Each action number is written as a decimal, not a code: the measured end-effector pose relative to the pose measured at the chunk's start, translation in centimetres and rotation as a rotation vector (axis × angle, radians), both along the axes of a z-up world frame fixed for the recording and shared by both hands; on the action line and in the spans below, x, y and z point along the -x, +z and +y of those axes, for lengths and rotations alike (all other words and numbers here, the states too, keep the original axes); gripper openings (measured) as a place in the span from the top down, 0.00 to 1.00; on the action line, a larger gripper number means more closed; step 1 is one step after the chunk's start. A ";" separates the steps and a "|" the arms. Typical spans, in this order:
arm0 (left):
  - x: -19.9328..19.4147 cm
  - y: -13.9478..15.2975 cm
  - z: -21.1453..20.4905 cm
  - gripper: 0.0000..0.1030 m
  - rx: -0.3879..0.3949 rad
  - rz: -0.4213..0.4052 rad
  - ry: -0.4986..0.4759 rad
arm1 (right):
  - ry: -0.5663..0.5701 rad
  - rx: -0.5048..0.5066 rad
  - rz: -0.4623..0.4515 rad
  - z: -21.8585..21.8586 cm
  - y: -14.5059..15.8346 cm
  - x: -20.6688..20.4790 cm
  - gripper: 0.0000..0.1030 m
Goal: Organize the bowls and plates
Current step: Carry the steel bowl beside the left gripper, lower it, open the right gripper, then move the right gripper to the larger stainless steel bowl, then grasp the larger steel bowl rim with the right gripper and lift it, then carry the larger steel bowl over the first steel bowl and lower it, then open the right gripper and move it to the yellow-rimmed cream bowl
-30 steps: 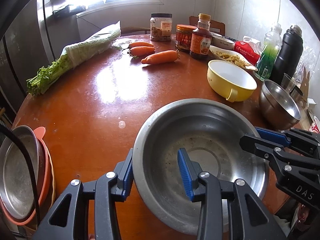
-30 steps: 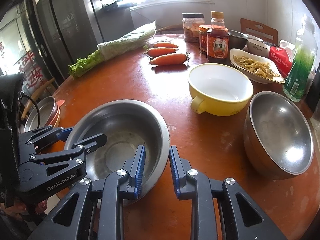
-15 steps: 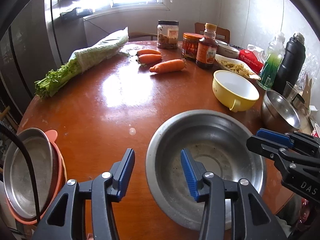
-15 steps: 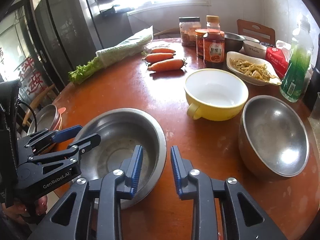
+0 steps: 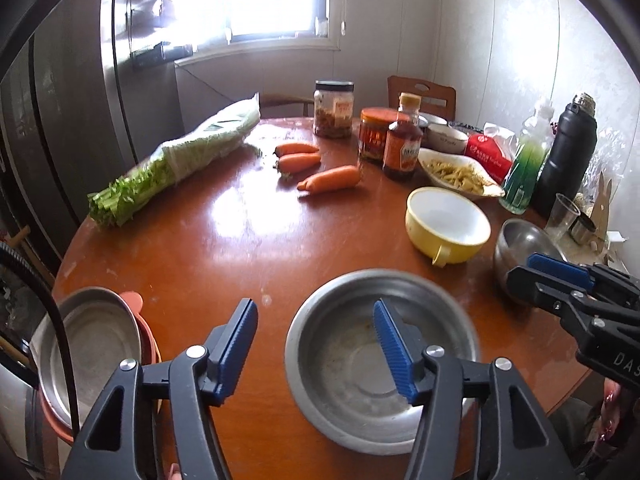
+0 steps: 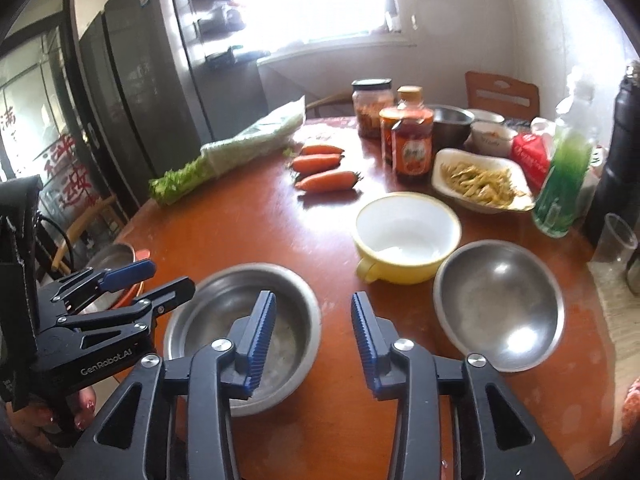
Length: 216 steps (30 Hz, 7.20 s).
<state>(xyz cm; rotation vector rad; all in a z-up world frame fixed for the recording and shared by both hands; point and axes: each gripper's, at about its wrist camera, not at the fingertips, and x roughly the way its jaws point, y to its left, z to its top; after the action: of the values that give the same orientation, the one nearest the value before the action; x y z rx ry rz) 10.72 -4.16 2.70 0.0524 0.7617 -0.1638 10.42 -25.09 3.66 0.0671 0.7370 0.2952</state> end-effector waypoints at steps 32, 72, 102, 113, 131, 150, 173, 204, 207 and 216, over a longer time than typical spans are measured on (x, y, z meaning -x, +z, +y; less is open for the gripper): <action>-2.8 2.2 -10.8 0.37 -0.033 0.023 -0.074 | -0.170 -0.015 0.007 -13.3 1.9 -2.0 0.44; -5.5 -3.6 -20.0 0.36 -0.033 0.155 -0.171 | -0.165 0.076 0.138 -16.4 -4.7 -4.5 0.73; -5.3 -3.5 -20.5 0.62 0.000 0.182 -0.200 | -0.119 0.047 0.146 -15.4 -4.5 -5.2 0.86; -4.6 -1.6 -18.2 0.62 0.025 0.150 -0.179 | -0.087 0.037 0.099 -13.4 -2.2 -4.4 0.87; 0.0 3.9 -7.7 0.62 0.052 0.025 -0.051 | 0.069 0.034 -0.020 -3.3 3.2 -1.6 0.87; 2.5 0.5 -1.8 0.62 0.029 0.088 0.005 | 0.131 0.070 0.069 3.3 -0.9 0.2 0.87; 1.0 -2.5 -1.8 0.62 -0.008 0.123 0.003 | 0.138 0.139 0.139 4.7 -3.9 -1.7 0.87; -0.1 -2.2 -1.4 0.62 -0.021 0.102 0.010 | 0.132 0.077 0.125 3.8 -3.0 -2.8 0.85; -0.1 -1.8 -1.4 0.61 -0.018 0.100 0.016 | 0.128 0.068 0.118 3.3 -2.6 -2.8 0.85; -0.4 0.3 -2.5 0.56 -0.029 0.071 0.007 | 0.082 0.019 0.098 0.3 -0.8 -2.9 0.83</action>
<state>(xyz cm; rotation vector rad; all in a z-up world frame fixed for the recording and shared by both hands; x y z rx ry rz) 11.09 -6.67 3.01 0.0720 0.8355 -0.1481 13.35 -24.80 2.85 0.0331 0.8406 0.3655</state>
